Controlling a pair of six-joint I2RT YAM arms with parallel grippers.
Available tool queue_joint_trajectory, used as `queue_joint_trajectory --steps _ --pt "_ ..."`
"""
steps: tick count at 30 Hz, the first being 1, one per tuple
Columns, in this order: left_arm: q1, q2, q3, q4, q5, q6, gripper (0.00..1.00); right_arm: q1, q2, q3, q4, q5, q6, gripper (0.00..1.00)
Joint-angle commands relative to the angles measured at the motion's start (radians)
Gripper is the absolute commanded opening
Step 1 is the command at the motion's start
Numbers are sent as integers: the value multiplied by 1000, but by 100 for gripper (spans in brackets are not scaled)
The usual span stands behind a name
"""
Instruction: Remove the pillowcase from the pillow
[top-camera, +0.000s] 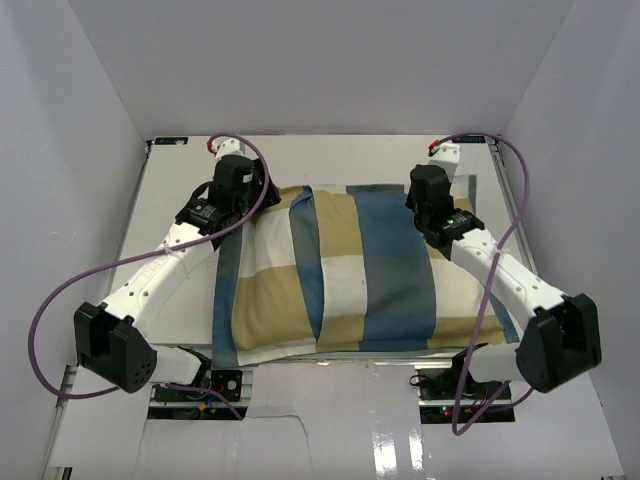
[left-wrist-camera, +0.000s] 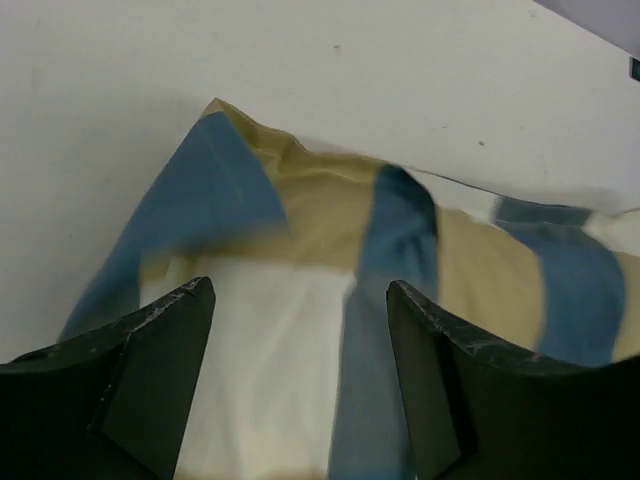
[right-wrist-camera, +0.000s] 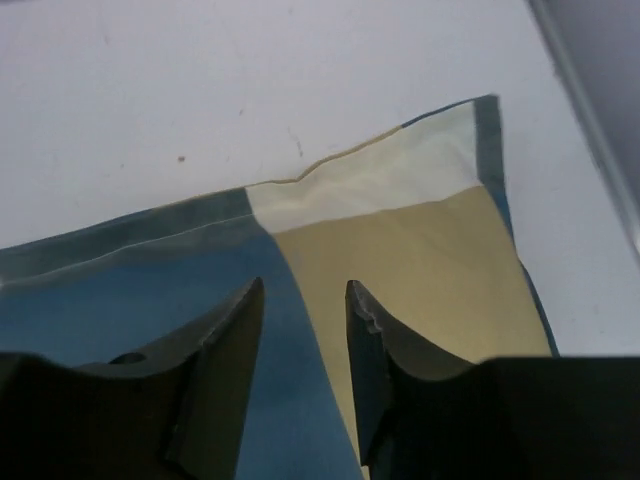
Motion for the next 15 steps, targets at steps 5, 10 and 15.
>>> queue_joint_trajectory --steps 5,10,15 --pt "98 21 33 6 213 76 95 -29 110 178 20 -341 -118 65" --pt "86 -121 -68 -33 279 56 95 -5 116 255 -146 -505 -72 70" --pt "55 -312 -447 111 373 -11 94 182 44 90 -85 -553 -14 76"
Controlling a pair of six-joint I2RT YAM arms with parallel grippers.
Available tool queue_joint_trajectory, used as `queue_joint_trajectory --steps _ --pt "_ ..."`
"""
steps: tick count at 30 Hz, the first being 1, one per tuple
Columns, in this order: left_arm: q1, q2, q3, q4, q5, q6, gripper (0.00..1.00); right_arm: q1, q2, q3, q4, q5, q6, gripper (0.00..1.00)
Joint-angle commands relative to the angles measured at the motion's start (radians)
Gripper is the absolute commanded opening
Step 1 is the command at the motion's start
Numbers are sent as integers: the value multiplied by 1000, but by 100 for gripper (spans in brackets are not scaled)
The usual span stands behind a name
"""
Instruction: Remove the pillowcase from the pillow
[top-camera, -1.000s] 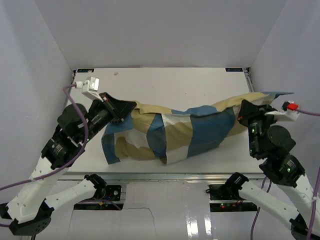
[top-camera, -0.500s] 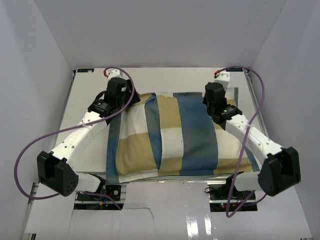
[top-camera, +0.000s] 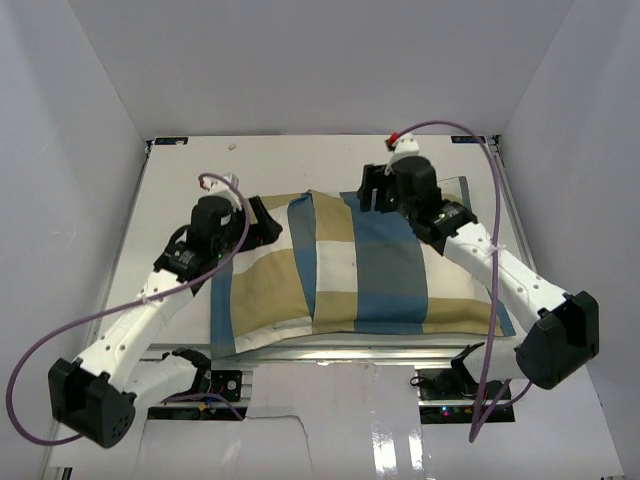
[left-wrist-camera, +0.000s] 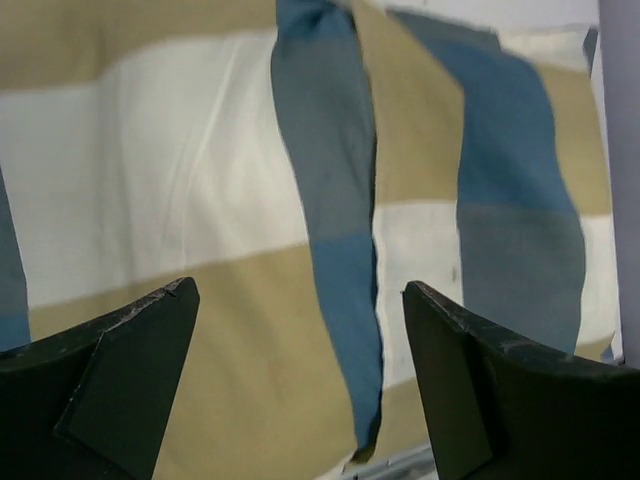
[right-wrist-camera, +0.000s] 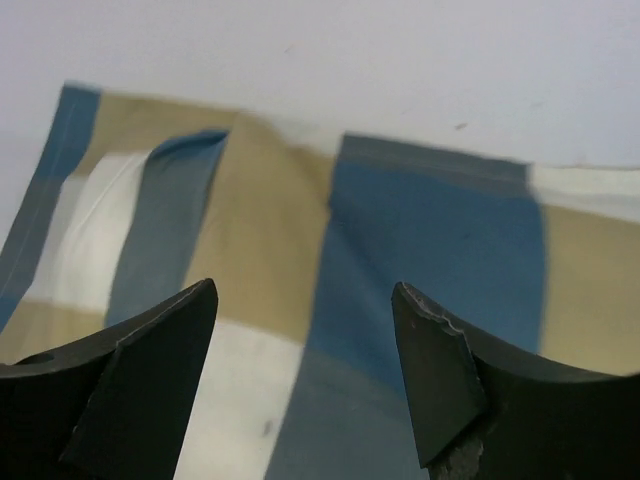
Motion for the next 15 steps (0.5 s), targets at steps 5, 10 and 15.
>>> queue_joint_trajectory --steps 5,10,15 --pt "-23 -136 -369 176 106 -100 90 360 -37 -193 57 83 123 79" --pt "-25 -150 -484 220 115 -119 83 469 38 -246 103 212 185 79" --pt "-25 -228 -532 251 153 -136 57 515 126 -246 80 328 266 79"
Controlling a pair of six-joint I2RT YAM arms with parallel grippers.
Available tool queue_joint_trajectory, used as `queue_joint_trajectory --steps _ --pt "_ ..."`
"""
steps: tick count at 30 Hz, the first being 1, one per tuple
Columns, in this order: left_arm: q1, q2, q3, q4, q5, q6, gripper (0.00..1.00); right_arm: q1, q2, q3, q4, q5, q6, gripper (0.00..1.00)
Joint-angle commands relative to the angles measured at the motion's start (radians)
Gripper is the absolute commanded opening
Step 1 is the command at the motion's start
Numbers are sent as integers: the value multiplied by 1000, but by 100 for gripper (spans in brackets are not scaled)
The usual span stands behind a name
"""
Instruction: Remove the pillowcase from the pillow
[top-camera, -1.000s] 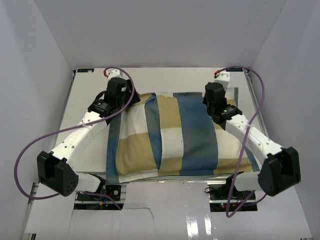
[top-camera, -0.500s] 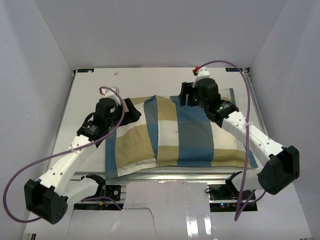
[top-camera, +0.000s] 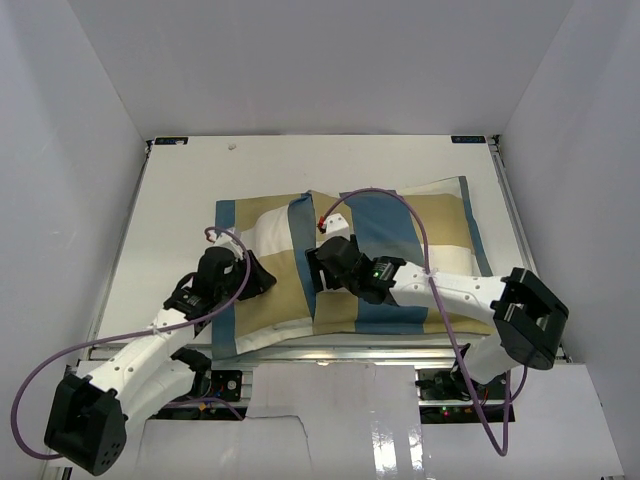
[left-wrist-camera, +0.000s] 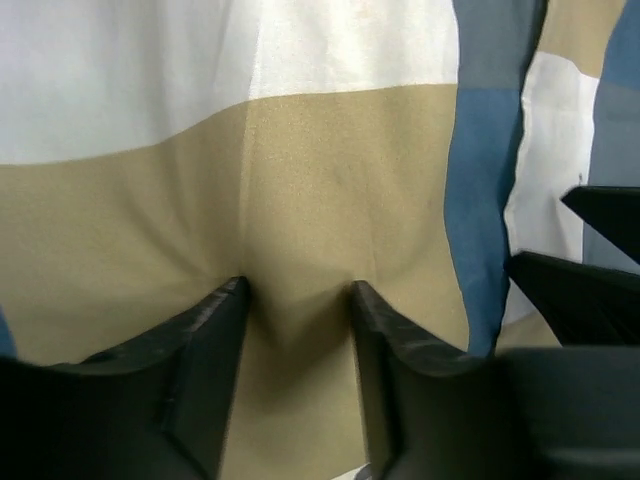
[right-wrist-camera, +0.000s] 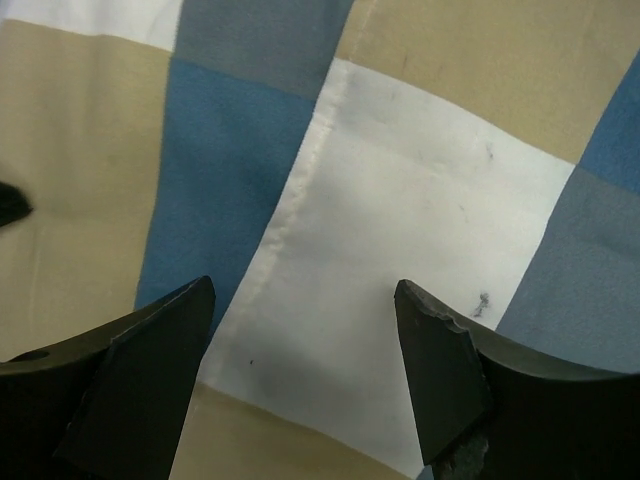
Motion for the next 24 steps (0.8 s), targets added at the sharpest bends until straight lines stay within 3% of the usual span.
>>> queue_joint_trajectory --steps 1,3,9,17,20,23,24 --pt "-5 -63 -31 57 47 -22 52 18 28 8 -3 156 91 79" --pt "-7 -83 -34 54 47 -24 40 19 48 13 -32 205 127 78" --pt "-7 -60 -29 52 47 -27 26 19 28 -30 -23 219 155 74" --pt "-5 -81 15 -21 -21 -34 0 9 -30 -53 -195 417 244 55" --pt "-5 -121 53 -90 -74 -54 0 -18 -82 -98 -216 439 253 47" --pt "-4 -173 83 -147 -171 -81 1 -28 -107 -129 -216 436 259 26" --pt "-5 -184 89 -165 -198 -84 17 -28 -110 -135 -209 431 259 16"
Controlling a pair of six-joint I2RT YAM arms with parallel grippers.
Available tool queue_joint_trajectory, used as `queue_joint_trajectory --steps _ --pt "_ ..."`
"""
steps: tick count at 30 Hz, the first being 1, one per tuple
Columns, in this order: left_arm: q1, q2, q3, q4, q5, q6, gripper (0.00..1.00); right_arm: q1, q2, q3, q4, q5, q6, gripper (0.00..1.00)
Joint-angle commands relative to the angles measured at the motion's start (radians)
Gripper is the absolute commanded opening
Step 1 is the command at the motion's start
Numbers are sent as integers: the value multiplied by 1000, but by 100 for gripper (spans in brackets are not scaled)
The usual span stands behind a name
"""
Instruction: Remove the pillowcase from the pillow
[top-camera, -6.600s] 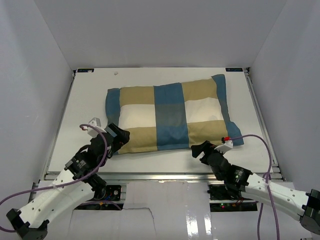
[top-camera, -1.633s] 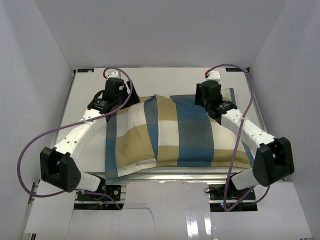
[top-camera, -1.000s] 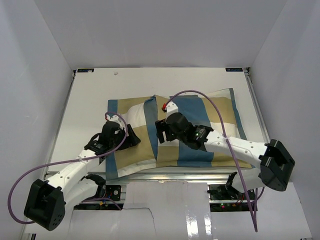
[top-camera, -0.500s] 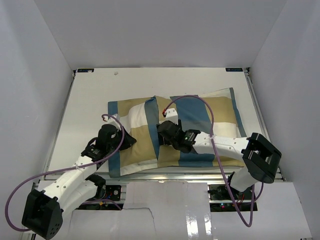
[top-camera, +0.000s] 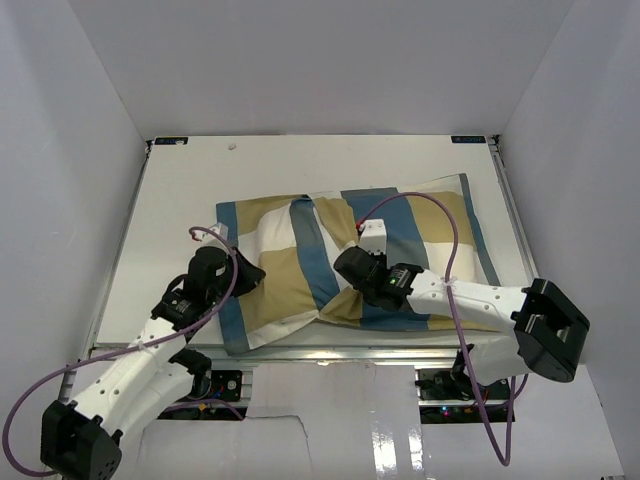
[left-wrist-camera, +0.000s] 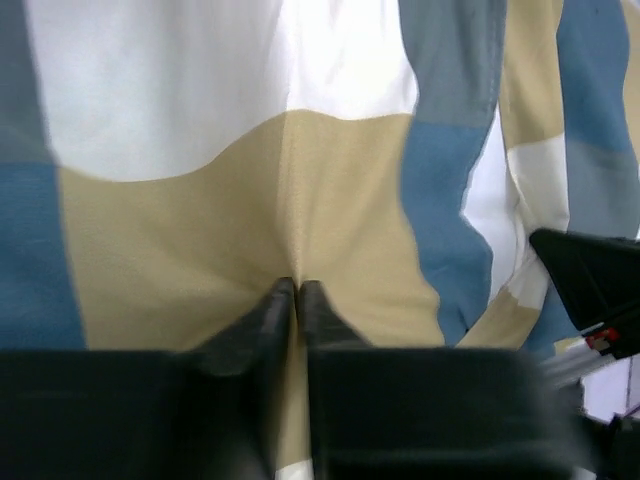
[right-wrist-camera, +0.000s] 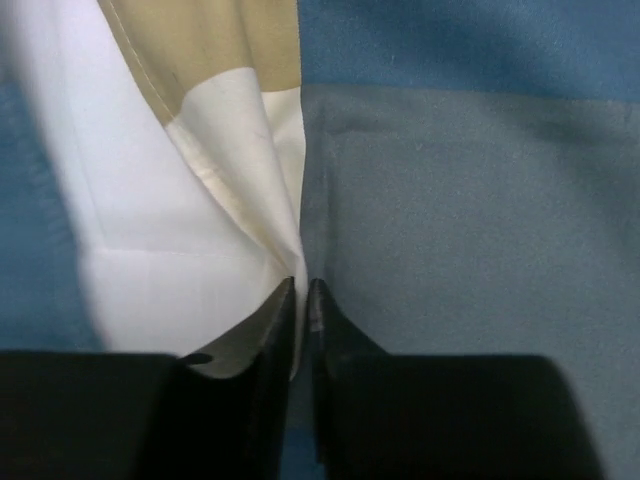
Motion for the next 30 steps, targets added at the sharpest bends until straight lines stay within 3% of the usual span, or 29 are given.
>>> queue_joint_trajectory --steps 1,3,8,12,15,21,30 --pt "0 -61 64 -84 -127 -24 29 -14 -31 -32 -2 82 18 12" --pt "0 -64 79 -95 -120 -15 53 -11 -43 -67 58 27 -20 8" --pt "-9 55 180 -94 58 88 69 1 -83 -128 208 -68 -50 8" --pt "-82 142 251 -107 32 99 73 10 -89 -139 265 -110 -60 8" --pt "-229 215 306 -149 -86 82 79 13 -89 -138 276 -112 -57 8" --pt "-379 390 379 -172 -204 32 82 18 -97 -151 289 -119 -54 8" --pt "-463 652 492 -195 -299 -13 82 18 -125 -200 305 -118 -34 8"
